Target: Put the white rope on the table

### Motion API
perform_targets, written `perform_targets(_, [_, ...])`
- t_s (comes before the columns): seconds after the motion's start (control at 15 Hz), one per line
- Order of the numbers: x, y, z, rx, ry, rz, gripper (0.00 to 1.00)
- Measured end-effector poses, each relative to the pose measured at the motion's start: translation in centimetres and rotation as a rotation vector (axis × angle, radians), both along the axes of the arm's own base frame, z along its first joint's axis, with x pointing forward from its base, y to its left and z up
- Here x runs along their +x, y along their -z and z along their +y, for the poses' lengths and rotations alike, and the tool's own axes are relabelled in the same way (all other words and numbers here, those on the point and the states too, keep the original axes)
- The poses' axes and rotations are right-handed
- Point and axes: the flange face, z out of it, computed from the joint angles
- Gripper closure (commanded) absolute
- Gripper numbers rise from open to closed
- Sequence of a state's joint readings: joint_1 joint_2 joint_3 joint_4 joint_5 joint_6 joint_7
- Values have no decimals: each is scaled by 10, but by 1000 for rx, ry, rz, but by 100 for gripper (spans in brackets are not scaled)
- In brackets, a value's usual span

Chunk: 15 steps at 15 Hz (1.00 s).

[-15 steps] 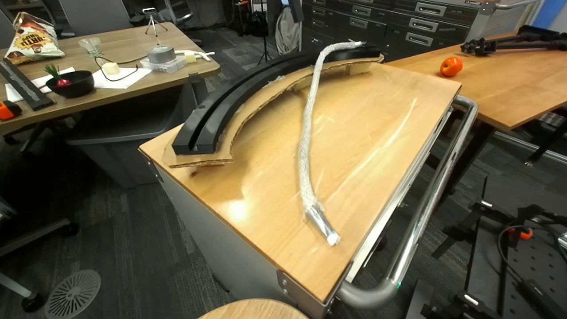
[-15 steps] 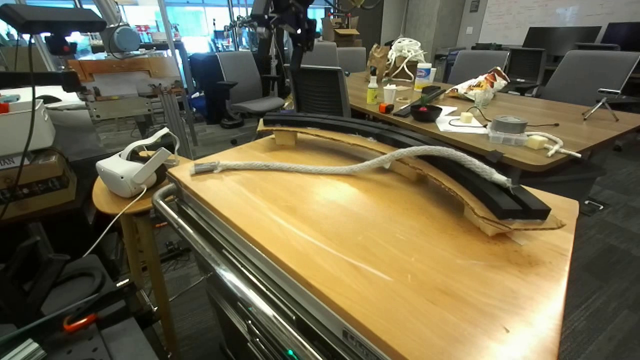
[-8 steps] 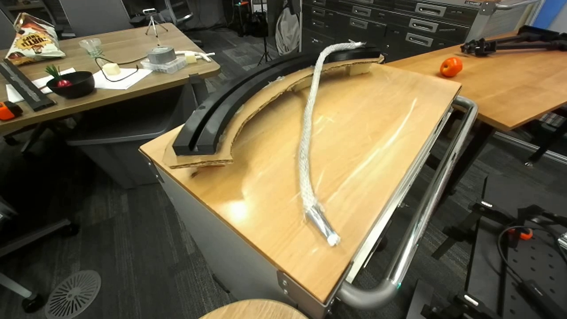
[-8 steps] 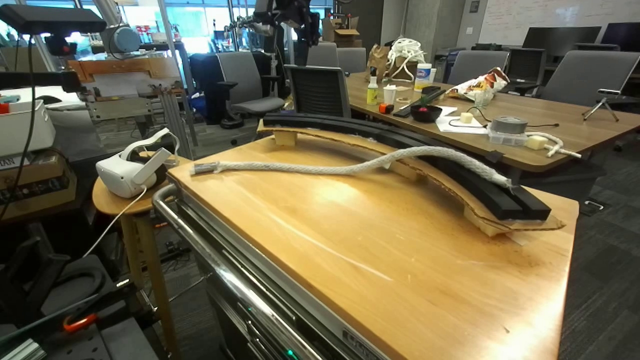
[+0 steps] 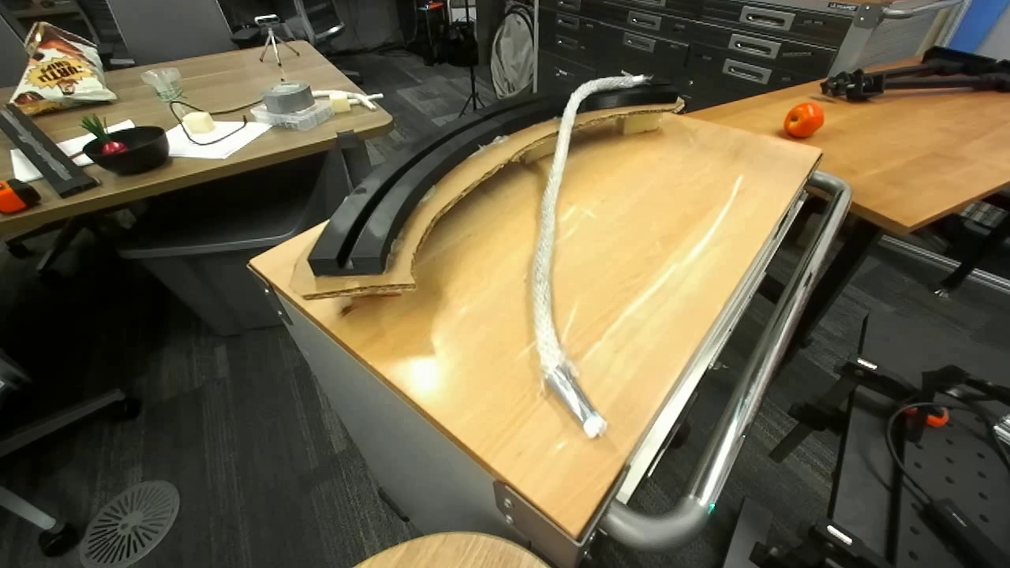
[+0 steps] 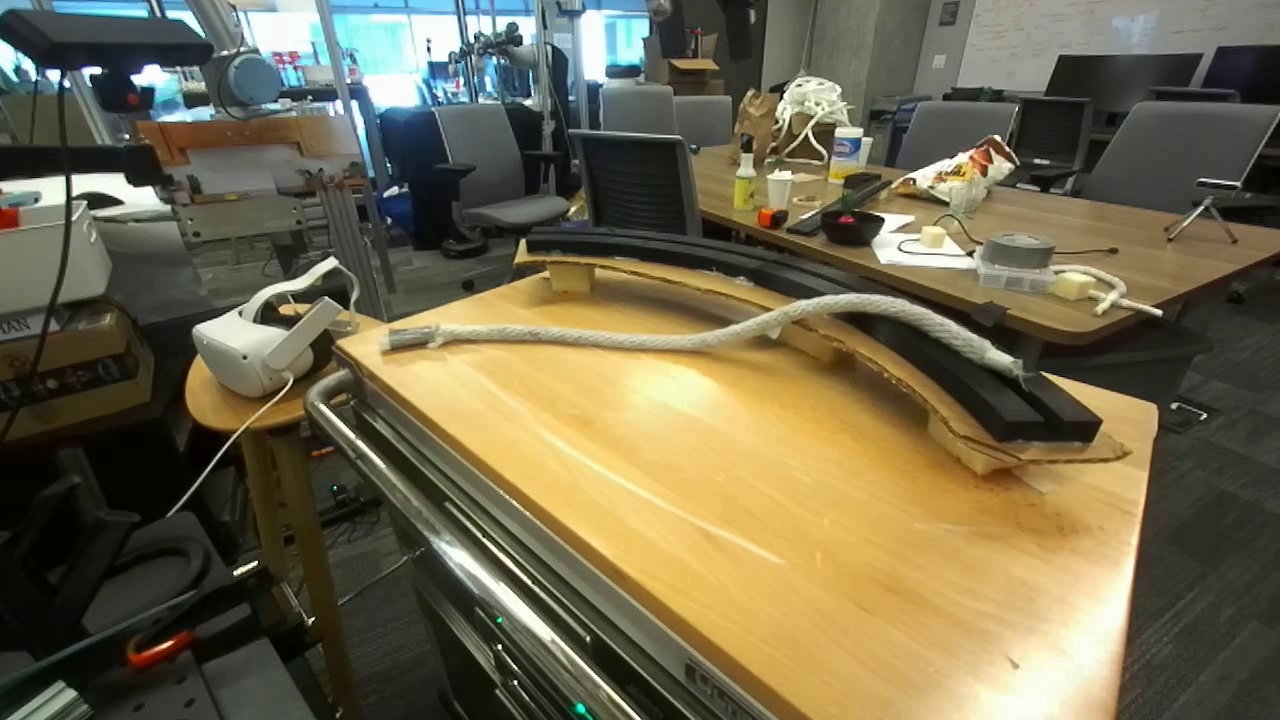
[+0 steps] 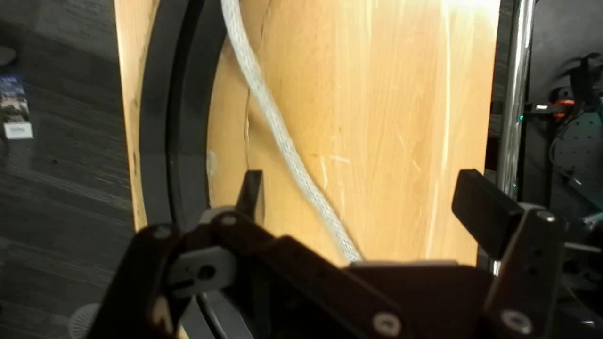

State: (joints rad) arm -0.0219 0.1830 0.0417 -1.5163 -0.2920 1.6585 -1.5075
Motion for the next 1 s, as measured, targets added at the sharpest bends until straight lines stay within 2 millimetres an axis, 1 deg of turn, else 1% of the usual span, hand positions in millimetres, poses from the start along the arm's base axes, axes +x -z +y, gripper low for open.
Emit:
perform_targets(0.07, [-5,-8,-21,-2,34,-20,0])
perform_targets(0.13, [-10,-14,-36,-3,59,-33,0])
perform_targets(0.2, [-13,-16,-43,-3,70,-36,0])
perform_targets(0.27, [-13,-15,-43,-3,70,-36,0])
perform_targets(0.47, [-12,-10,-33,-2,64,-30,0])
perform_targets(0.6, [-11,-6,-35,34,12,-7,0])
perform_targets(0.67, [-11,-4,-43,76,-23,-4,0])
perform_targets(0.73, [-9,-4,-54,120,-47,-17,0])
perform_targets(0.8, [-9,-4,-71,169,-52,-39,0])
perform_targets(0.87, [-10,-3,-91,224,-39,-59,0])
perform_targets(1.0, [-15,7,-132,298,53,-73,0])
